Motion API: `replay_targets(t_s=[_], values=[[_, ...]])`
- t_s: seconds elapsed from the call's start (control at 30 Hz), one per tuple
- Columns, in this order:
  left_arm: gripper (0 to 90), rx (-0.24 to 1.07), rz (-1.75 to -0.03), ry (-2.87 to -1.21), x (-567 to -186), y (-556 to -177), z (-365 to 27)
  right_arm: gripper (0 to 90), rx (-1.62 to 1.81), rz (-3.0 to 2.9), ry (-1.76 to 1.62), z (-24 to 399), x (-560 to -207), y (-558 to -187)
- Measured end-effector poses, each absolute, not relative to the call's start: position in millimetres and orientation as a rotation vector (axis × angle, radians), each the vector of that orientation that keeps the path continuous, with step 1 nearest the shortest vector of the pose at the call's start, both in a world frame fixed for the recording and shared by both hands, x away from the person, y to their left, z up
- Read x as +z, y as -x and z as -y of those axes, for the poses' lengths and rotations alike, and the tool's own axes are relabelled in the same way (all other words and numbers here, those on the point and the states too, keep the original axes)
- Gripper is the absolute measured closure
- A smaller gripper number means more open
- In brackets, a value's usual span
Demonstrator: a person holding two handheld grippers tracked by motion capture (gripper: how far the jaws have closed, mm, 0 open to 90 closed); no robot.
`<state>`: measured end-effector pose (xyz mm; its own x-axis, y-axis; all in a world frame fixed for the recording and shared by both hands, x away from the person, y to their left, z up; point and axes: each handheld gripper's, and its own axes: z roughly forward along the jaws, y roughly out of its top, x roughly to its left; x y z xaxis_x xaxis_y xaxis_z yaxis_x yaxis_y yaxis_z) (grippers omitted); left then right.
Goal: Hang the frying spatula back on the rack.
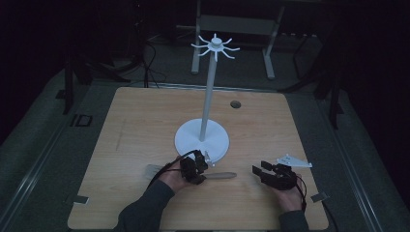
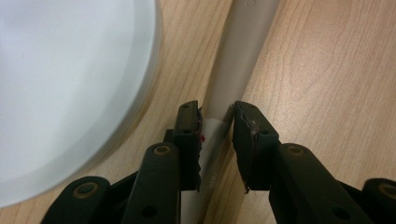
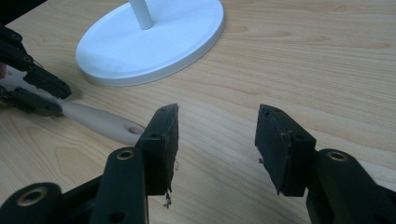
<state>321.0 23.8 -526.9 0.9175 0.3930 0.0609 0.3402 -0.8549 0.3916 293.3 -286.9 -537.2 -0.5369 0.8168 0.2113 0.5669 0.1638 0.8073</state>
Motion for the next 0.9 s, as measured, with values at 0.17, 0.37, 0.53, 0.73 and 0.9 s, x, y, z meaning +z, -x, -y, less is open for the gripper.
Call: replay_targets(t_s=[0.17,0.37,0.53,0.73,0.9], values=[[72.0,0.181,-0.513,-2.717,-526,-319,-21,49.4,1.321,-2.166,-1.337,288,-537,-293],[71.0,0.158,-0.497,-2.733,-526,-321,-21,49.9,1.324,-2.180,-1.338,287,-539,-294],[68.3,0.145,-0.479,-2.766,-530,-321,-16,49.7,1.318,-2.187,-1.341,287,-539,-294],[69.2,0.164,-0.474,-2.786,-529,-324,-12,49.5,1.314,-2.190,-1.347,286,-540,-295],[71.8,0.199,-0.497,-2.785,-529,-327,-10,49.4,1.314,-2.189,-1.352,286,-541,-295]])
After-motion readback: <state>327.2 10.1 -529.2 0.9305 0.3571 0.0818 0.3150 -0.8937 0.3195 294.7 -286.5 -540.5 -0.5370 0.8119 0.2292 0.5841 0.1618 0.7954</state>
